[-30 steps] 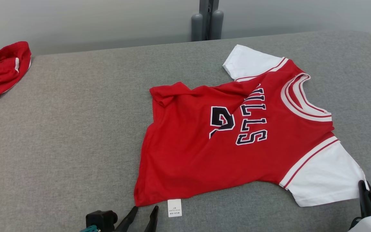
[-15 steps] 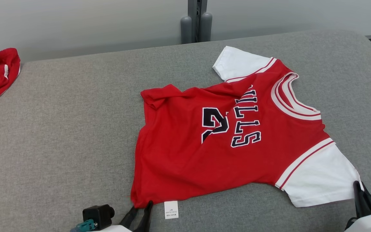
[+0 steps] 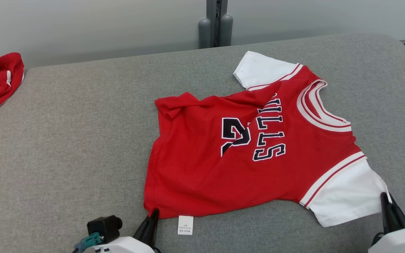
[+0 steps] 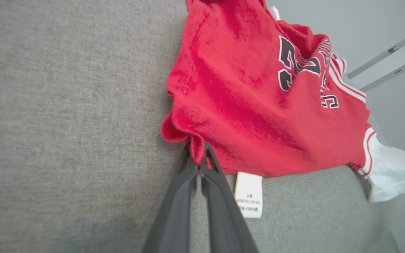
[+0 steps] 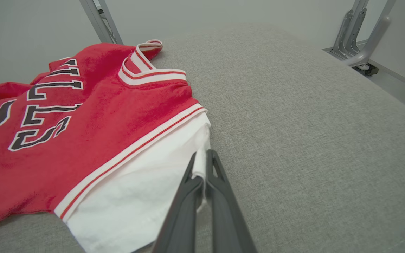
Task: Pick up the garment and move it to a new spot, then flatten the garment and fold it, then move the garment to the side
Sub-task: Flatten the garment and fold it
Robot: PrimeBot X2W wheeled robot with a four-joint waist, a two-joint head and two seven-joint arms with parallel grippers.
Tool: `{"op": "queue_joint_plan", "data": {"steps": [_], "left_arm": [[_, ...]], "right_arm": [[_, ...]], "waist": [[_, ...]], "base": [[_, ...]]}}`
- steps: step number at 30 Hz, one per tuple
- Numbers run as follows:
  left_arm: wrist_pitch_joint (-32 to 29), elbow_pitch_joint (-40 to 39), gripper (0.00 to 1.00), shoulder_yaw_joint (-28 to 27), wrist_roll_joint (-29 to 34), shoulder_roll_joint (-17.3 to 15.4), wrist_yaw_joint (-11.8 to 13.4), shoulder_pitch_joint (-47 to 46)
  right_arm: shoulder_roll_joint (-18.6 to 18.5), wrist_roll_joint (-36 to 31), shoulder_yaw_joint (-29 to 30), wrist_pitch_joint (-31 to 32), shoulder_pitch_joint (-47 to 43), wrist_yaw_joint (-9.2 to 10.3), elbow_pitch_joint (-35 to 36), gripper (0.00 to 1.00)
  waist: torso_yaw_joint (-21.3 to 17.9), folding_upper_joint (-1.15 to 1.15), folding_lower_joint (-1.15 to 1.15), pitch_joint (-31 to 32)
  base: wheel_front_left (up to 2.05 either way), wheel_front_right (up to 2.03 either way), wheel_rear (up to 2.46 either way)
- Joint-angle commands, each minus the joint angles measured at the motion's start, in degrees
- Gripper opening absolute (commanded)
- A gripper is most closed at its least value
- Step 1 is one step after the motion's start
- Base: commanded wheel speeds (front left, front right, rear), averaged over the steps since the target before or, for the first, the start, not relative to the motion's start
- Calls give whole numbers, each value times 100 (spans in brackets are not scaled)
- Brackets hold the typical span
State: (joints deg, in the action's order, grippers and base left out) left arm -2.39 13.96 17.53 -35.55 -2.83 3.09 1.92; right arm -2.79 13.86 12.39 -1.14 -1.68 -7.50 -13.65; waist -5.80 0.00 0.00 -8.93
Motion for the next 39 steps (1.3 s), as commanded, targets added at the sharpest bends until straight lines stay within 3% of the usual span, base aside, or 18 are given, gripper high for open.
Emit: {"op": "queue_joint_plan", "data": {"steps": [1, 11, 25, 34, 39], "left_arm": [[157, -30, 0, -43, -40, -20, -6, -138], [692, -650, 0, -157, -24, -35, -112, -214], [1040, -2990, 0, -486, -94, -145, -63, -348], [736, -4506, 0, -708, -140, -328, 55, -699], [307, -4774, 0, -791, -273, -469, 148, -1067]], "right_arm": [[-24, 35, -42, -84, 121, 1, 70, 0], [-23, 407, -219, -150, 271, 1, 787, 0], [-76, 2034, -679, 40, 368, 0, 3202, 0], [-257, 2478, -529, 91, 627, 0, 4479, 0], [-317, 2470, -443, 290, 793, 0, 4757, 0]], "waist": [[3, 0, 0, 5], [45, 0, 0, 89], [22, 0, 0, 281], [-6, 0, 0, 265], [35, 0, 0, 8]], "base": [[0, 0, 0], [0, 0, 0], [0, 0, 0], [0, 0, 0], [0, 0, 0]]}}
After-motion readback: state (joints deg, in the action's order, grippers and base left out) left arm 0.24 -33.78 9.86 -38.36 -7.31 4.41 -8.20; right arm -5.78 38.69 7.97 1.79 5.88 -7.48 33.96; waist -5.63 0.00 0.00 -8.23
